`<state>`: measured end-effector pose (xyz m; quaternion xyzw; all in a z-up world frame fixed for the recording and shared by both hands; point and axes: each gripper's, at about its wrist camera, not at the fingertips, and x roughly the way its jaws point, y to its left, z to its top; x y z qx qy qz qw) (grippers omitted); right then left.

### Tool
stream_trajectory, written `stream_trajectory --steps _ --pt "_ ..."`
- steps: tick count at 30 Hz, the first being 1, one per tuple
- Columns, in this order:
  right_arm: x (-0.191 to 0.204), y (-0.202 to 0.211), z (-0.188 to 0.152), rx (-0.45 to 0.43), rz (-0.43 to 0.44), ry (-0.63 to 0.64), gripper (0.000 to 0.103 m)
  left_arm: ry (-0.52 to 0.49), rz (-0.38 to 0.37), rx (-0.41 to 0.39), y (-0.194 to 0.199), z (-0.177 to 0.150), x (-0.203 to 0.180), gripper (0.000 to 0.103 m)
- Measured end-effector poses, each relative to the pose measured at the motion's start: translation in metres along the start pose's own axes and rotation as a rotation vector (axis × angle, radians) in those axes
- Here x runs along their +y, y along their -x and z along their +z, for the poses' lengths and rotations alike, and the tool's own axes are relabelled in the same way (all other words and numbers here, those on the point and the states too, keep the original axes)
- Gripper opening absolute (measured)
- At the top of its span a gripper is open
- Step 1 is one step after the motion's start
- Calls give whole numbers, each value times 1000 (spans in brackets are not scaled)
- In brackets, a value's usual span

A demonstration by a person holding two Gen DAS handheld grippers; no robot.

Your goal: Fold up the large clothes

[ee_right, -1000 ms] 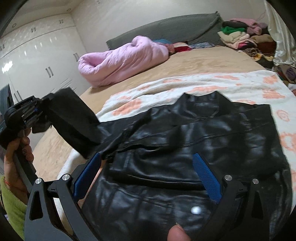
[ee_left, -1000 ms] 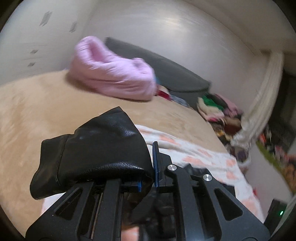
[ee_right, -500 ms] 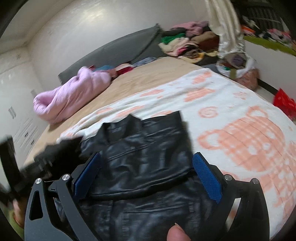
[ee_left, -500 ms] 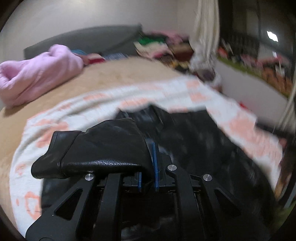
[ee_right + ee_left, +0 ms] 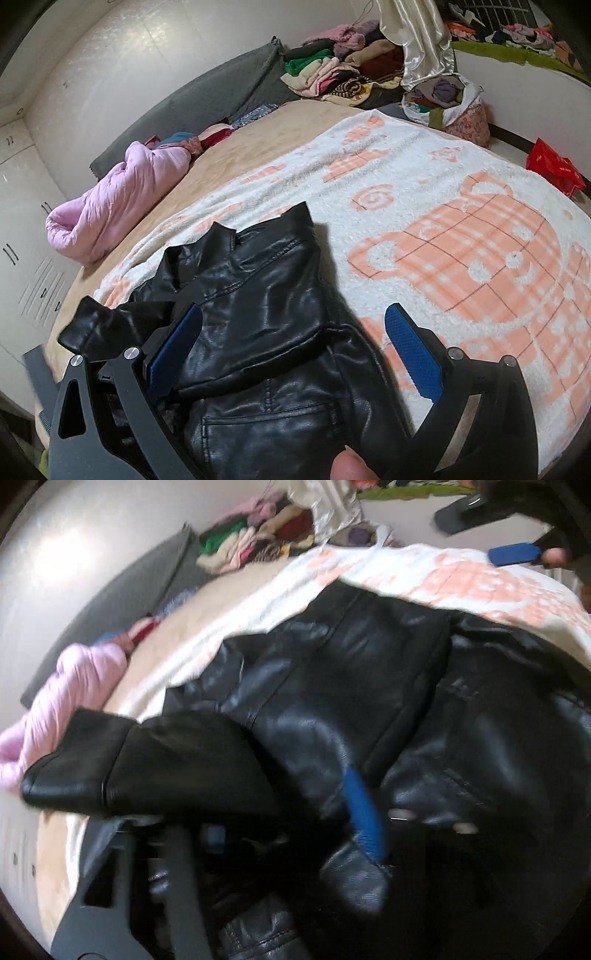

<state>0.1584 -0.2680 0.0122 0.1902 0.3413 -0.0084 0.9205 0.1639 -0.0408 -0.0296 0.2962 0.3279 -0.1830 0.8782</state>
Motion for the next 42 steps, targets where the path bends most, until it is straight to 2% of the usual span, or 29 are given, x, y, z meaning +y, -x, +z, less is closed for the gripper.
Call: stream_trajectory --steps 3,8,10,12,14,18,20,24,25,27,29,30,32,33,34,35,38,41,42 --pt "-6 2 1 -7 -8 -14 99 -62 4 -45 11 3 -12 74" --pt "-9 6 4 -14 -8 -13 99 -81 -54 -47 17 5 -22 74" --pt "-9 8 6 -23 -11 -6 99 -39 -86 -75 27 6 -15 76" --pt "-9 11 8 -31 -7 -9 99 23 -129 -97 36 7 -5 84" --pt "-7 11 10 -30 5 -7 99 81 -157 -116 45 8 9 84" --pt "7 -1 11 18 70 14 99 249 -223 -169 65 6 50 93" --pt "20 -16 8 74 117 36 99 326 -211 -167 66 2 74 93" --pt "54 -53 -3 203 207 84 99 523 -112 -125 59 -18 139 93" --pt "62 -65 -7 229 209 98 98 561 -85 -119 58 -24 152 93" --pt "71 -90 -12 288 160 96 98 639 -20 -86 56 -37 179 93" --pt "73 -107 -15 317 170 57 97 725 8 -58 56 -52 205 93" --pt "73 -113 -16 327 181 33 94 791 21 -59 56 -64 221 93" --pt "77 -119 -18 340 238 14 34 868 39 -51 58 -78 241 93" --pt "81 -120 -18 341 249 23 26 913 50 -51 58 -87 252 93" --pt "84 -118 -17 331 263 35 14 949 64 -53 57 -93 260 93" --pt "91 -113 -14 310 291 68 9 969 70 -53 58 -97 264 93" --pt "115 -85 4 209 315 217 7 1037 48 -70 54 -107 273 93" --pt "130 -62 23 126 263 376 7 1028 2 -69 43 -99 264 93" --pt "132 -57 29 106 236 418 7 1014 -13 -71 41 -97 261 90"
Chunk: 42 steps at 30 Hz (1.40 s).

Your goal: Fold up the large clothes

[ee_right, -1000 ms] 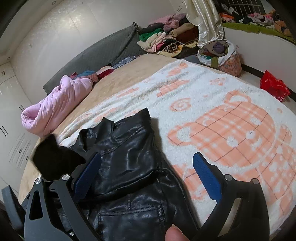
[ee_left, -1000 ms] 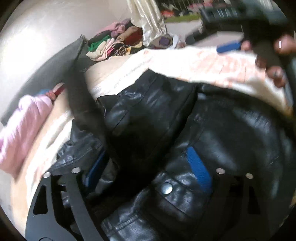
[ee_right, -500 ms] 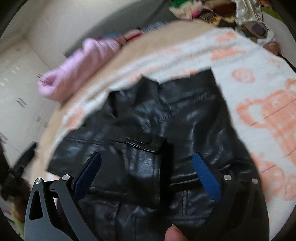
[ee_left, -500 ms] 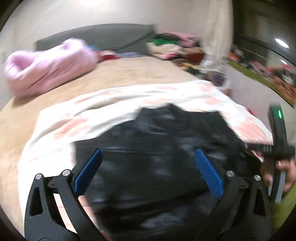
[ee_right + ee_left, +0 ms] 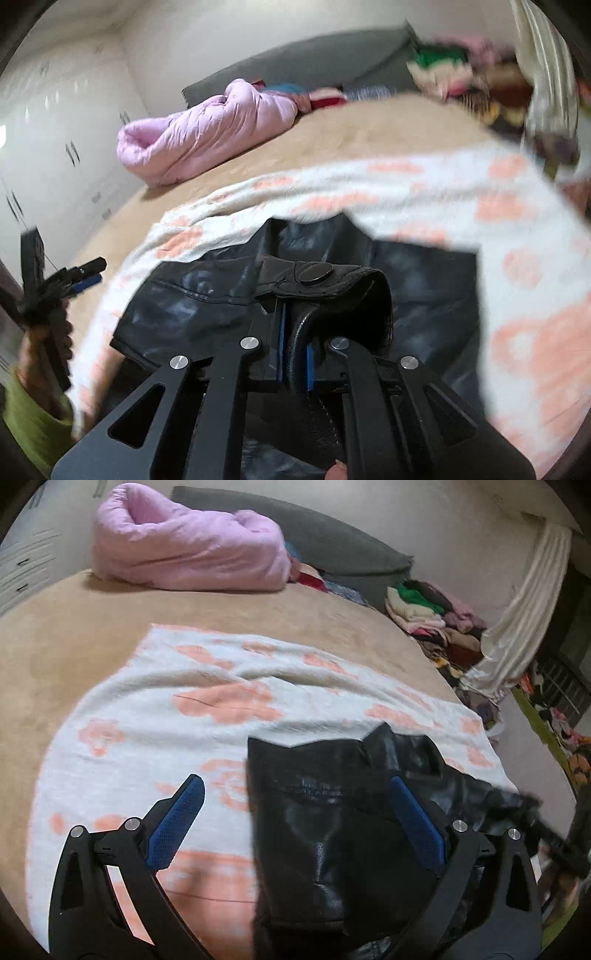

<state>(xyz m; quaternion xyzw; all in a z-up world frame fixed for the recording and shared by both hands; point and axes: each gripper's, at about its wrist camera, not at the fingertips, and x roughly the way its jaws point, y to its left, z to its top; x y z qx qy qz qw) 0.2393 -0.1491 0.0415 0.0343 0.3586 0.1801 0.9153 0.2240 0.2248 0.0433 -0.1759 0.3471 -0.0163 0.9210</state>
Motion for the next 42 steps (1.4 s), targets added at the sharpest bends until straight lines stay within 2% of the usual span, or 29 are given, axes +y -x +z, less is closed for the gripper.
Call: stream_trajectory --steps 1,3,6,7,9,10,18,20,22,25,26,28,32,35,38,42 --pt "-1 2 2 -3 -20 23 7 -14 -13 7 -4 -3 -6 85" --pt "-6 0 5 13 -65 60 7 -32 -52 46 -18 -10 -19 58" --pt "-19 -12 -2 51 -88 59 10 -81 -63 137 -46 -25 -35 40" --pt "-22 -16 -5 62 -96 56 11 -91 -52 164 -53 -30 -38 39" --pt "-30 -18 -12 69 -107 47 14 -113 -18 255 -73 -44 -41 38" --pt "-32 -20 -14 72 -116 42 18 -126 -9 277 -78 -48 -41 38" --pt "-48 -22 -27 110 -172 -16 41 -157 21 293 -88 -60 -40 38" --pt "-48 -7 -26 47 -207 -40 58 -154 19 293 -88 -60 -39 38" --pt "-46 8 -23 -42 -253 -52 59 -155 20 292 -89 -60 -39 38" --pt "-36 15 -15 -113 -219 -70 59 -160 22 292 -88 -60 -38 38" --pt "-29 6 -10 -91 -176 -47 58 -161 22 292 -89 -59 -39 38" --pt "-17 -14 -8 -27 -156 6 57 -163 22 293 -89 -59 -39 38" --pt "-12 -72 -18 174 -171 27 52 -164 16 296 -89 -59 -38 38" --pt "-24 -103 -33 264 -207 11 53 -157 2 302 -90 -57 -36 38" --pt "-31 -118 -45 275 -207 -5 54 -158 1 304 -89 -57 -36 38" --pt "-26 -106 -37 249 -194 14 54 -148 -4 294 -84 -54 -37 38"
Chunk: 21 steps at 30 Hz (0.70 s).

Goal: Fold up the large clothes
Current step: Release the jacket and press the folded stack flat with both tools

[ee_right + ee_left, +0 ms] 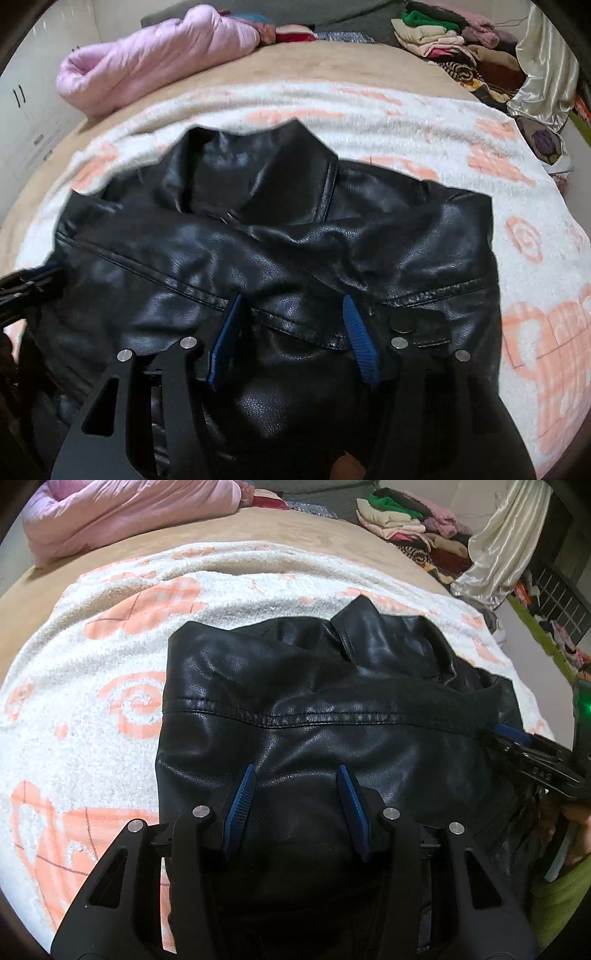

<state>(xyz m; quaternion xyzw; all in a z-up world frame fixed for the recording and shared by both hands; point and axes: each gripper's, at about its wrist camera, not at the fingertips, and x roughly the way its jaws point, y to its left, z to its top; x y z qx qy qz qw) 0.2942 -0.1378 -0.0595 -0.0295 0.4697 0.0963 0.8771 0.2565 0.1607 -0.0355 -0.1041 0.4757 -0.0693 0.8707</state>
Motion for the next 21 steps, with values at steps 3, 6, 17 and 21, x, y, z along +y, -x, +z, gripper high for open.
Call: stream_trajectory --steps 3,6,17,21 --pt "0 36 -4 -92 30 7 61 11 -11 -23 17 3 -1 51" --pt "0 60 -13 -132 54 8 66 0 -23 -57 36 1 -8 63" --pt "4 93 -47 -193 54 44 55 -104 -47 -67 50 -30 -45 67" --pt "11 93 -50 -195 78 63 55 -139 -10 -48 43 -41 -53 66"
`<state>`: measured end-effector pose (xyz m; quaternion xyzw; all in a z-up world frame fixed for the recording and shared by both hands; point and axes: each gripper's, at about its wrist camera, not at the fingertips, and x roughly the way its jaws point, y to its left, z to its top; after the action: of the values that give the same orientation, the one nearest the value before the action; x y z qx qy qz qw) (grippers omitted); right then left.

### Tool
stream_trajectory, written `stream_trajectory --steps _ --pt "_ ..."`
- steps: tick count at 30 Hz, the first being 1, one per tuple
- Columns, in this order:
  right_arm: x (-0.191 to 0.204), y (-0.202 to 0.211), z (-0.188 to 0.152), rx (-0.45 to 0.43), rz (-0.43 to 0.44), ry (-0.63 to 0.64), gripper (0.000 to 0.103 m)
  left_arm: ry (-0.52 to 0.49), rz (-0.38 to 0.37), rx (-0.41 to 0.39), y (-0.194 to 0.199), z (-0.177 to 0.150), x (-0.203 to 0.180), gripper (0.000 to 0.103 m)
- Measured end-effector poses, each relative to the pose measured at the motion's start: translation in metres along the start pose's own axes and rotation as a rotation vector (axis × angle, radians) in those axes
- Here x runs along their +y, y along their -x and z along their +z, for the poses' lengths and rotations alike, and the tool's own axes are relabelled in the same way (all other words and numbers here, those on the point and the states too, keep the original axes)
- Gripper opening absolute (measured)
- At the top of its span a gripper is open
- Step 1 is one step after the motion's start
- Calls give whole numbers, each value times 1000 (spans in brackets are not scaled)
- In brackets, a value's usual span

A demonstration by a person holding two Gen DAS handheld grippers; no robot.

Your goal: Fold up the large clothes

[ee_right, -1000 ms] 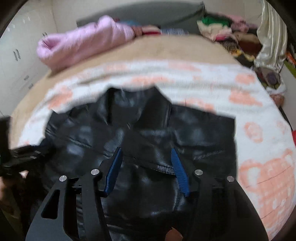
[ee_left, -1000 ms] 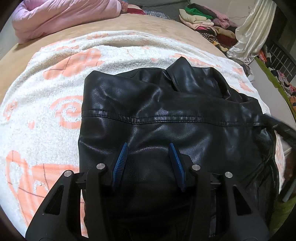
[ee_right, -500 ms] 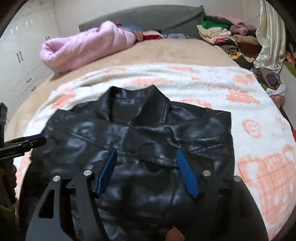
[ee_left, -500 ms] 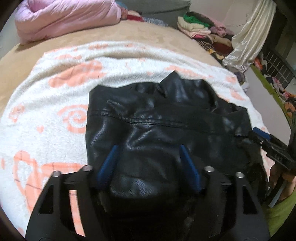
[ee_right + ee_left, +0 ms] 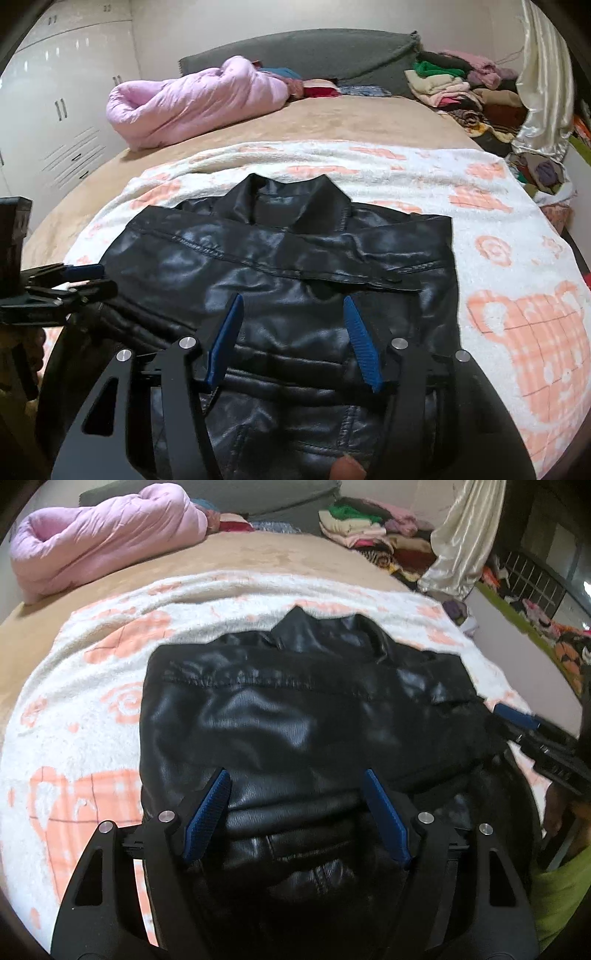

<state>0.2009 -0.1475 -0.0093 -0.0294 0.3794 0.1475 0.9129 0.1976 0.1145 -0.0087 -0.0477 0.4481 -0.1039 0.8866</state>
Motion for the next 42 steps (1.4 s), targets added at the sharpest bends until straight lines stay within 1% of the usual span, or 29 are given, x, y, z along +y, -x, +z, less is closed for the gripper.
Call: stream_trajectory --steps 4,8,13,15,17,19,22,24,27,29,31,33,35,37,38,39,42 --pt "5 -9 -5 33 0 3 55 -20 36 64 -23 -8 -1 65" --pt "5 -17 -10 62 -7 5 55 -55 69 74 -29 -10 -6 65" --pt "3 -18 -13 65 -3 2 55 -52 66 71 -29 -12 -5 65" --pt "1 -27 -15 101 -16 7 55 -52 66 70 -29 -11 -5 65" --pt "-3 -42 -23 172 -49 5 55 -52 60 67 -27 -11 -5 65" --pt "-7 -52 -28 201 -43 -12 55 -49 54 66 -26 -11 -5 65" --pt "-8 -50 -27 196 -37 -33 55 -45 51 62 -24 -11 -5 65" --pt "-6 -40 -23 170 -35 -32 56 -41 48 61 -23 -10 -4 65" --pt "-4 -25 -22 125 -18 -48 63 -30 38 56 -19 -9 -2 65" --pt "-4 -16 -22 99 -21 -62 77 -25 33 52 -16 -9 -2 65" --pt "-5 -9 -22 88 -37 -75 83 -21 28 49 -14 -9 -2 65" --pt "-6 -3 -24 79 -31 -96 84 -14 18 47 -12 -9 -1 66" --pt "-8 2 -25 68 -32 -111 91 -2 4 46 -9 -8 1 67" --pt "-8 5 -24 56 -38 -116 92 7 -6 41 -6 -8 2 68" --pt "-7 6 -25 54 -39 -118 93 11 -10 39 -4 -8 3 69" --pt "-7 7 -25 52 -40 -119 94 15 -15 40 -3 -9 3 72" --pt "-4 10 -26 48 -49 -123 96 20 -26 42 0 -9 3 76"
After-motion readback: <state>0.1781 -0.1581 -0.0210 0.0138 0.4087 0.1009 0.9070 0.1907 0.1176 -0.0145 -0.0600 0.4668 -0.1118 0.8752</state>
